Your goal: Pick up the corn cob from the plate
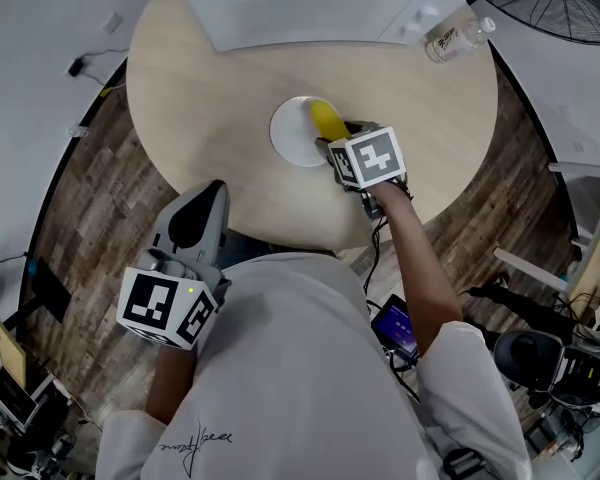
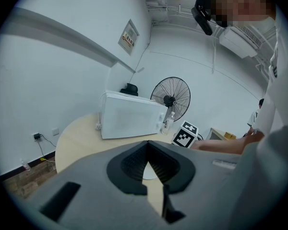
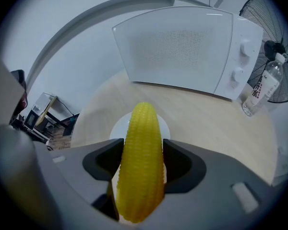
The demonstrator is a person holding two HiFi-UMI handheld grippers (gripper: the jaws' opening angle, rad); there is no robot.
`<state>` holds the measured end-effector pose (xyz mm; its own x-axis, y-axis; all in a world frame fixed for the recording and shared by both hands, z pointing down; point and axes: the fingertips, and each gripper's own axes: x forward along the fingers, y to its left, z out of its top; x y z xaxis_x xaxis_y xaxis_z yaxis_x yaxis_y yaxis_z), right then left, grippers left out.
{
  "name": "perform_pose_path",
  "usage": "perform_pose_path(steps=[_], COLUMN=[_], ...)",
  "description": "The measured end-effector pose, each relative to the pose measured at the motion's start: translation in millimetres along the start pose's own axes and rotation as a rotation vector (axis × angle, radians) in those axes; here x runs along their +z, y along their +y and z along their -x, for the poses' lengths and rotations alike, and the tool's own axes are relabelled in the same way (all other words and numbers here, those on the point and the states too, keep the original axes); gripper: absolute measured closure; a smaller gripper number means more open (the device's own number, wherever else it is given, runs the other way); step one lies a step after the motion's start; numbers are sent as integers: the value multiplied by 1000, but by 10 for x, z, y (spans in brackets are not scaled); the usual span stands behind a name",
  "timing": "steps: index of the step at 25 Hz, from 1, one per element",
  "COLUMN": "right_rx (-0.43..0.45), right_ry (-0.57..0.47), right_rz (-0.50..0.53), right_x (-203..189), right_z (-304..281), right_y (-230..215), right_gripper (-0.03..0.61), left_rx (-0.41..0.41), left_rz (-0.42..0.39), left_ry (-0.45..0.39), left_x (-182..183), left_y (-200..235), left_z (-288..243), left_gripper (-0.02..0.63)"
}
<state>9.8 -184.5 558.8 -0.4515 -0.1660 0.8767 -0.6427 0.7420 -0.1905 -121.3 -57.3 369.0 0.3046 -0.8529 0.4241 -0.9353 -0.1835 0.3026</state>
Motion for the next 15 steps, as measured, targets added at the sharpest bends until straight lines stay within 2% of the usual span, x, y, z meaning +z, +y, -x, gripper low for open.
perform_pose_path(steps=[15], right_rx=[9], right_ry=[-88], right_rz=[-52], right_x=[-38], right_z=[222], right_y=[81], right_gripper=[308], left_rx=[-6], left_rz=[6], left_ry=[-15], left_x=[-49], left_y=[-88], left_z=[97], left_gripper=[617])
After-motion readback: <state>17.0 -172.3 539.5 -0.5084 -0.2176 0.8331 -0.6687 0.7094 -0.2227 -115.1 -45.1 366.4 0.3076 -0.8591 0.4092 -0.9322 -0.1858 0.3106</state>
